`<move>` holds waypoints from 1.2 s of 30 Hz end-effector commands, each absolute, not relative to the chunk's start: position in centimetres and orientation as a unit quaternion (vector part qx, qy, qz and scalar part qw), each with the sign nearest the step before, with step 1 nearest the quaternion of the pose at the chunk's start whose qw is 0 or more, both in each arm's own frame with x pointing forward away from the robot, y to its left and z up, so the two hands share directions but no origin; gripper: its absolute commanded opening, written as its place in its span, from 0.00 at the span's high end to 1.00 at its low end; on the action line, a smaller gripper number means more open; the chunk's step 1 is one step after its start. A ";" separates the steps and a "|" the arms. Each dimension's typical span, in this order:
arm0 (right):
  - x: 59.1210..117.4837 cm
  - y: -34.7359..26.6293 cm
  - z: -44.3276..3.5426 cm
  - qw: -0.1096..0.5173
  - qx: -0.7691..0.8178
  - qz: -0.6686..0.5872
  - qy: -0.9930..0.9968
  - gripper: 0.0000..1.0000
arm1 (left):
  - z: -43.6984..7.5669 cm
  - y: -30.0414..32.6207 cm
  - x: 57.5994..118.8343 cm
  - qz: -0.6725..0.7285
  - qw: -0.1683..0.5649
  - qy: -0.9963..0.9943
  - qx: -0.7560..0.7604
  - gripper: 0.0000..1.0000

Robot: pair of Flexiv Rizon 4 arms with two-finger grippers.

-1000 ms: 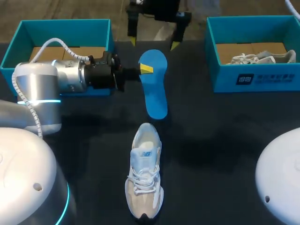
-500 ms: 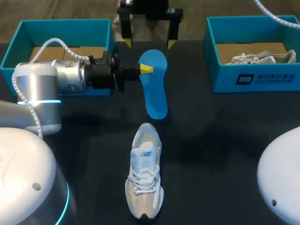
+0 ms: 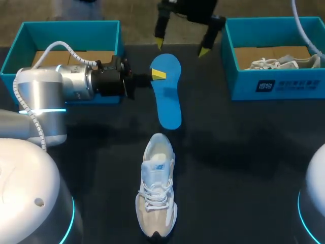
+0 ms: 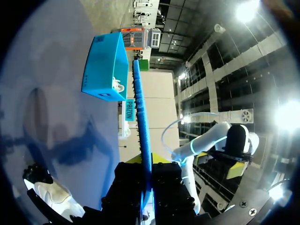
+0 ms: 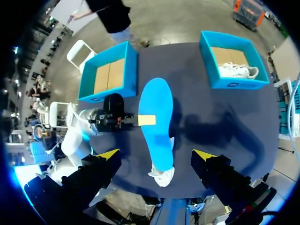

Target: Take the shoe out of the shoebox, open the shoe tongue, remove and reinsert the insole, then place the shoe into the shoebox

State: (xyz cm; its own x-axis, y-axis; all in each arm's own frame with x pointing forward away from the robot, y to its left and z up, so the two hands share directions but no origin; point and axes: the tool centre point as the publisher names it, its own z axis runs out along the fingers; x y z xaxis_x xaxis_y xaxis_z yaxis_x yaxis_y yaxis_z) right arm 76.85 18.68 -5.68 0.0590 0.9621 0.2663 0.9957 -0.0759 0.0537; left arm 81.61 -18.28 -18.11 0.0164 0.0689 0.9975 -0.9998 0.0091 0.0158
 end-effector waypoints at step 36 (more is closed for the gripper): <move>79.1 14.7 -11.0 0.460 -0.552 -0.444 -0.535 0.00 | -18.1 -18.2 81.5 0.510 0.523 -0.481 0.485 1.00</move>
